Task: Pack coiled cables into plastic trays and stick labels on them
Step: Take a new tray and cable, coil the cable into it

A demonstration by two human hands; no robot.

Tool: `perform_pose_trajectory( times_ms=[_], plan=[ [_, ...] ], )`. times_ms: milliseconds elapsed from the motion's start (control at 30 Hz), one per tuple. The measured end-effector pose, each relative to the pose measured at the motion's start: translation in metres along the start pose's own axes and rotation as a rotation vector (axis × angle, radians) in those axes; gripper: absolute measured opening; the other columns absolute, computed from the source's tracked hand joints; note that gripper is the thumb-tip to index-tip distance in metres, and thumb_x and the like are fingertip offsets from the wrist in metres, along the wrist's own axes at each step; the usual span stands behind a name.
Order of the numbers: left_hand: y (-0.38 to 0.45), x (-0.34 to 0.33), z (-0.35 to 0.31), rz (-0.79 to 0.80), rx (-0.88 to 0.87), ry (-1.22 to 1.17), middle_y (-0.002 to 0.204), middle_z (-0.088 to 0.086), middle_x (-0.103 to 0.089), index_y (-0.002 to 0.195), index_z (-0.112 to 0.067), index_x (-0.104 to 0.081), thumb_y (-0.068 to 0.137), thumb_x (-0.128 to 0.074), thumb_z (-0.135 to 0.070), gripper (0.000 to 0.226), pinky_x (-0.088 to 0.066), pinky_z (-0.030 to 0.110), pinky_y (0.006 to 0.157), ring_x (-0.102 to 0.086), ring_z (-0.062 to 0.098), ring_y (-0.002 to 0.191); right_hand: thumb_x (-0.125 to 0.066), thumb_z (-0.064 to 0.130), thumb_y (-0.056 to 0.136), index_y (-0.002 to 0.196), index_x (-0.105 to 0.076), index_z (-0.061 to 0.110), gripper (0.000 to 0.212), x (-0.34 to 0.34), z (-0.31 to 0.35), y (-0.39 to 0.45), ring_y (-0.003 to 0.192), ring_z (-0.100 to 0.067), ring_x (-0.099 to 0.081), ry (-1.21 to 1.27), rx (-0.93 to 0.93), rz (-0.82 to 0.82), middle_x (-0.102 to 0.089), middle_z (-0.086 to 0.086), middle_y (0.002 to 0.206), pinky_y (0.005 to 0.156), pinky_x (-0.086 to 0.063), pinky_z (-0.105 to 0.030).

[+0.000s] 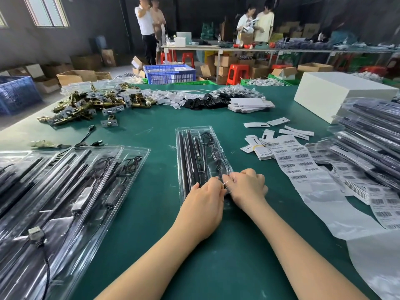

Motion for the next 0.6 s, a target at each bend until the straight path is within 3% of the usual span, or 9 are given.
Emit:
perform_pose_trajectory(
  times_ms=[133,200,267,333,400,500,600],
  plan=[
    [-0.0005,-0.0017,0.0003,0.03,0.011,0.015,0.101,0.002,-0.06,0.108,-0.009,-0.047,0.102,-0.029,-0.021,0.022,-0.025,0.035,0.107,-0.054,0.027,0.089,-0.039,0.065,0.093,0.075,-0.051,0.033,0.038,-0.0009,-0.0009,-0.0011,0.114,-0.026,-0.032,-0.102,0.023,0.013,-0.043,0.001,0.121,0.091,-0.024,-0.037],
    [-0.0005,-0.0019,-0.0003,0.041,0.002,0.022,0.104,0.001,-0.06,0.109,-0.01,-0.047,0.102,-0.029,-0.021,0.023,-0.025,0.037,0.109,-0.053,0.025,0.093,-0.039,0.067,0.091,0.102,-0.059,0.04,0.035,0.0006,-0.001,-0.0022,0.116,-0.027,-0.033,-0.101,0.028,0.005,-0.043,0.0,0.125,0.092,-0.024,-0.038],
    [-0.001,-0.0017,-0.0009,0.04,-0.008,0.017,0.105,0.001,-0.059,0.107,-0.011,-0.047,0.102,-0.029,-0.021,0.021,-0.026,0.038,0.11,-0.053,0.024,0.093,-0.038,0.069,0.09,0.135,-0.043,0.048,0.05,0.0012,-0.0011,-0.001,0.12,-0.027,-0.033,-0.107,0.042,0.019,-0.041,-0.001,0.131,0.097,-0.026,-0.04],
    [-0.0019,-0.001,-0.002,0.011,-0.026,-0.02,0.103,0.0,-0.059,0.104,-0.013,-0.047,0.101,-0.033,-0.019,0.016,-0.029,0.04,0.109,-0.053,0.023,0.092,-0.036,0.069,0.09,0.146,-0.025,0.047,0.061,0.0005,-0.0007,0.0013,0.124,-0.027,-0.031,-0.119,0.052,0.032,-0.039,-0.001,0.137,0.1,-0.026,-0.042],
    [-0.0033,-0.0001,-0.0029,-0.028,-0.048,-0.058,0.104,-0.003,-0.06,0.105,-0.016,-0.049,0.1,-0.036,-0.017,0.014,-0.03,0.041,0.107,-0.052,0.019,0.091,-0.036,0.066,0.092,0.149,-0.022,0.043,0.063,-0.0003,0.0001,0.003,0.125,-0.028,-0.031,-0.13,0.064,0.035,-0.038,-0.001,0.139,0.101,-0.026,-0.043],
    [-0.0031,-0.0011,-0.0013,-0.015,-0.041,-0.045,0.108,-0.003,-0.061,0.108,-0.015,-0.05,0.101,-0.035,-0.017,0.017,-0.029,0.04,0.107,-0.05,0.018,0.094,-0.031,0.064,0.094,0.133,-0.042,0.041,0.046,-0.0023,-0.0003,0.0027,0.118,-0.026,-0.032,-0.137,0.091,0.053,-0.041,0.001,0.13,0.095,-0.023,-0.039],
    [-0.0019,-0.0018,-0.0009,0.03,-0.008,0.006,0.102,0.002,-0.059,0.102,-0.012,-0.047,0.102,-0.032,-0.021,0.018,-0.029,0.04,0.108,-0.052,0.025,0.091,-0.022,0.057,0.099,0.118,-0.049,0.039,0.039,-0.0034,0.0002,0.0026,0.111,-0.024,-0.032,-0.167,0.091,0.053,-0.041,0.001,0.122,0.087,-0.02,-0.037]
  ],
)
Point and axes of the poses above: each hand's wrist, its own y-axis towards the middle knuckle, its own x-axis out of the back of the hand, z = x × y, the point moved 2 cm from there along y, towards the middle knuckle
